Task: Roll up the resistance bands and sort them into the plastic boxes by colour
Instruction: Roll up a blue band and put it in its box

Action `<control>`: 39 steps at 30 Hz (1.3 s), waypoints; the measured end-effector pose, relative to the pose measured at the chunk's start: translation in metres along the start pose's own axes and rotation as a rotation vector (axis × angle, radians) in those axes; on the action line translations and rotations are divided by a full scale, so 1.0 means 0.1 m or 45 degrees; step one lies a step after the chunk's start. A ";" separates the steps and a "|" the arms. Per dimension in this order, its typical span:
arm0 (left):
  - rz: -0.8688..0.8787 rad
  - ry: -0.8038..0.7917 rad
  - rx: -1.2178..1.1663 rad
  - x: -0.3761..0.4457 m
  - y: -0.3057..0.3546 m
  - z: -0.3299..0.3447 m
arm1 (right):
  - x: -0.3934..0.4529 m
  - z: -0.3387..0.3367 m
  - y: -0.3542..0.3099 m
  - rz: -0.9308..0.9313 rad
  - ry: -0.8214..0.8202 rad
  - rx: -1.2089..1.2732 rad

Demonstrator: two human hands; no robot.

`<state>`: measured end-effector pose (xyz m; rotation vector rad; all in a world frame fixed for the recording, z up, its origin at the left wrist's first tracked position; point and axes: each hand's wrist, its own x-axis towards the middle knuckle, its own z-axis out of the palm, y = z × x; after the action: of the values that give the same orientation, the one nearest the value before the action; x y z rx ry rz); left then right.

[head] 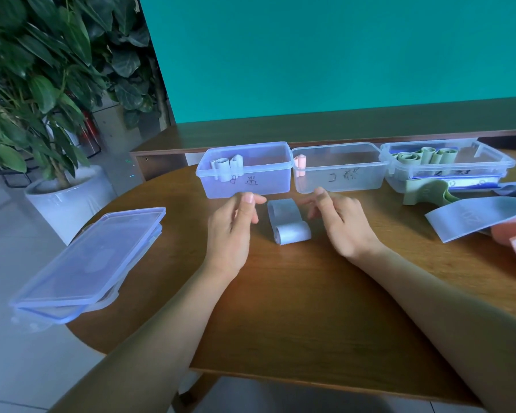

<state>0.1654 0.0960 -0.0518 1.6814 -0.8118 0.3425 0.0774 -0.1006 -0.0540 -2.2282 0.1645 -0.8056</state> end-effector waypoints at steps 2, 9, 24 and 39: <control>-0.062 -0.061 0.068 0.00 0.00 0.02 | 0.00 0.00 0.00 0.043 -0.025 0.018; -0.107 -0.359 0.100 -0.04 0.08 0.06 | 0.00 0.01 -0.02 0.179 -0.140 0.170; -0.398 -0.167 0.406 -0.06 0.10 0.15 | -0.20 -0.11 -0.14 0.210 -0.291 0.195; -0.535 -0.056 -0.099 0.36 -0.15 0.32 | -0.71 -0.27 -0.46 0.110 -0.393 0.471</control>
<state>0.1945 0.0549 -0.0495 1.7402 -0.4787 -0.0167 -0.0004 -0.0598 -0.0437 -1.9469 -0.0362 -0.3985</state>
